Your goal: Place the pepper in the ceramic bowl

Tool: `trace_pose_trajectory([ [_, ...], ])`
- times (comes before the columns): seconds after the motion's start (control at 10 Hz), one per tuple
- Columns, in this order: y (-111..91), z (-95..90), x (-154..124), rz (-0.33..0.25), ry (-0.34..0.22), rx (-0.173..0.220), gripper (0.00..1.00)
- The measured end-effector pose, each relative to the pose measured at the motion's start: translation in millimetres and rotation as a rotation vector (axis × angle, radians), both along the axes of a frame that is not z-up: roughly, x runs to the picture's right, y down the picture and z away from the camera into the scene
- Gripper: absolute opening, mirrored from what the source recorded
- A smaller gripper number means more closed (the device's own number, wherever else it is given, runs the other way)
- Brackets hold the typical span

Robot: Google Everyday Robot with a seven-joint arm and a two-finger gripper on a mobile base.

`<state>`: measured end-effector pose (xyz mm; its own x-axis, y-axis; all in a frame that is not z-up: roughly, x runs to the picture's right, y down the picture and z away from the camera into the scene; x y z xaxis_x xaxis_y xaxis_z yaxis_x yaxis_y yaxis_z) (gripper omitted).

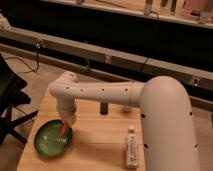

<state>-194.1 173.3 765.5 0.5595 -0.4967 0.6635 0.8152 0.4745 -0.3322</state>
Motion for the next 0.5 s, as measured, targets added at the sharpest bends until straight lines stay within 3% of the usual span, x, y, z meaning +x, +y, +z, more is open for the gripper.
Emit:
trace_pose_trajectory([
  [0.5, -0.9, -0.2, -2.1, 0.001, -0.003, 0.002, 0.79],
])
